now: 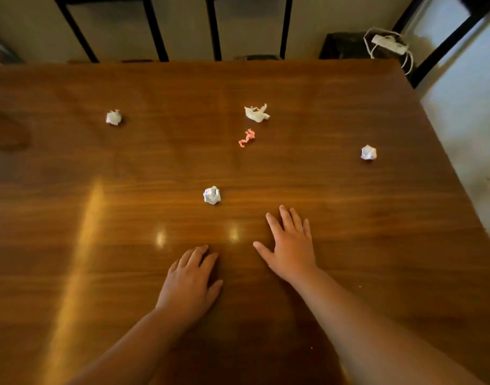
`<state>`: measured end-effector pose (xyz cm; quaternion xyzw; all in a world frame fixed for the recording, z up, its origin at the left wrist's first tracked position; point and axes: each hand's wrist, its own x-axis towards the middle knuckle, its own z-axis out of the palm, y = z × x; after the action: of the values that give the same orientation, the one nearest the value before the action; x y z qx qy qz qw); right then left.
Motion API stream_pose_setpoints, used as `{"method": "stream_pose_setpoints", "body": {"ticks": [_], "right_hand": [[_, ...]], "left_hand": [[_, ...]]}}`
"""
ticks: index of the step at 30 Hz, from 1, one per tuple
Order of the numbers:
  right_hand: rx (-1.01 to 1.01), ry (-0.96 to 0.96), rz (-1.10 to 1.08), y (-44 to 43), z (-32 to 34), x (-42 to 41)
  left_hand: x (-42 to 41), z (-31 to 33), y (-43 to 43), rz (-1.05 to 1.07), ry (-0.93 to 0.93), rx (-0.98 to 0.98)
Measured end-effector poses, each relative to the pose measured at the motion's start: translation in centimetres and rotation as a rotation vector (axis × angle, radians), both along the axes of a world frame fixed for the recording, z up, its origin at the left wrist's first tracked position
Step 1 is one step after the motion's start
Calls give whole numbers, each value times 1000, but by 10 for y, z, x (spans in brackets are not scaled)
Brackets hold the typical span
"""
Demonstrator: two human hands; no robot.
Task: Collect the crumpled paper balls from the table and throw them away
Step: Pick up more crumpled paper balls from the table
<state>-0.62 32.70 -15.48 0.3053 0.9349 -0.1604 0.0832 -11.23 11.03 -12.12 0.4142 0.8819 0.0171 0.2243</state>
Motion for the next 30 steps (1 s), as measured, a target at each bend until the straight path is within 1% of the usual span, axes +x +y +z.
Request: {"method": "stream_pose_setpoints", "body": {"ticks": [2, 4, 6, 7, 8, 9, 11, 13, 16, 18, 20, 22, 30], "right_hand": [[69, 59, -19, -4, -6, -5], [118, 74, -35, -6, -11, -5], [120, 77, -51, -6, -14, -4], [117, 76, -54, -5, -15, -5], [117, 71, -57, -5, -16, -6], [121, 64, -60, -6, -17, -6], [132, 47, -63, -6, -20, -7], [143, 36, -67, -7, -22, -6], [140, 33, -76, -6, -22, -5], [122, 41, -85, -6, -20, -3], [104, 44, -88, -7, -17, -2], [88, 38, -91, -7, -16, -3], [52, 52, -93, -6, -12, -5]], "left_hand": [[-24, 9, 15, 8, 16, 130], [-50, 21, 36, -14, 90, 309], [-80, 33, 64, -38, 160, 508], [-96, 38, 80, -47, 171, 569], [-112, 42, 96, -50, 167, 579], [-127, 45, 113, -49, 153, 538], [-156, 46, 147, -57, 118, 375], [-175, 41, 178, -119, 117, 226], [-193, 28, 218, -253, 149, 124], [-203, 18, 237, -324, 138, 78], [-213, 10, 251, -361, 123, 52], [-221, 3, 262, -391, 140, 71], [-228, -28, 287, -525, 300, 138]]}}
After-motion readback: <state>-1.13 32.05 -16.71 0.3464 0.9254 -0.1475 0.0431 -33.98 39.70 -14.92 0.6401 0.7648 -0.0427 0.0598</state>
